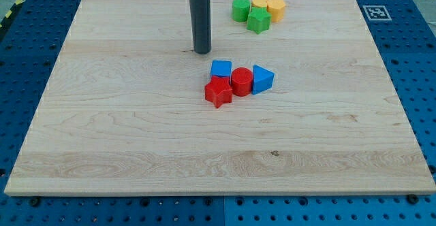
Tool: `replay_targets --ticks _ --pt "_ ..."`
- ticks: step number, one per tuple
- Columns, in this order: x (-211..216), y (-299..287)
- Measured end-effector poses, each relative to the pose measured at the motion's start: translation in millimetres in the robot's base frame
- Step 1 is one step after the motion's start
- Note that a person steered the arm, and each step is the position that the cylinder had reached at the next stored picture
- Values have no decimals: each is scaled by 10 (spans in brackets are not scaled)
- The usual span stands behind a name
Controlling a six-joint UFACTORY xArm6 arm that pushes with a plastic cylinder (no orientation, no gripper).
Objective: Separate the red blocks from the blue blocks
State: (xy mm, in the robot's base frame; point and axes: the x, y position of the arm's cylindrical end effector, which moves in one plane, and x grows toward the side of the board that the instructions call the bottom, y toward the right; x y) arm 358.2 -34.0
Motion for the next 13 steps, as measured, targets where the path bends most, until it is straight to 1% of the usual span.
replay_targets --ticks 1,2,3,4,5,7,9,10,11,12,13 --pt "0 0" --pt "14 171" --pt "173 395" --pt "519 549" --pt "584 582" --pt "526 744" --pt "907 722" --pt "949 711" --pt "935 883" --pt "974 1289" --pt "1261 1311"
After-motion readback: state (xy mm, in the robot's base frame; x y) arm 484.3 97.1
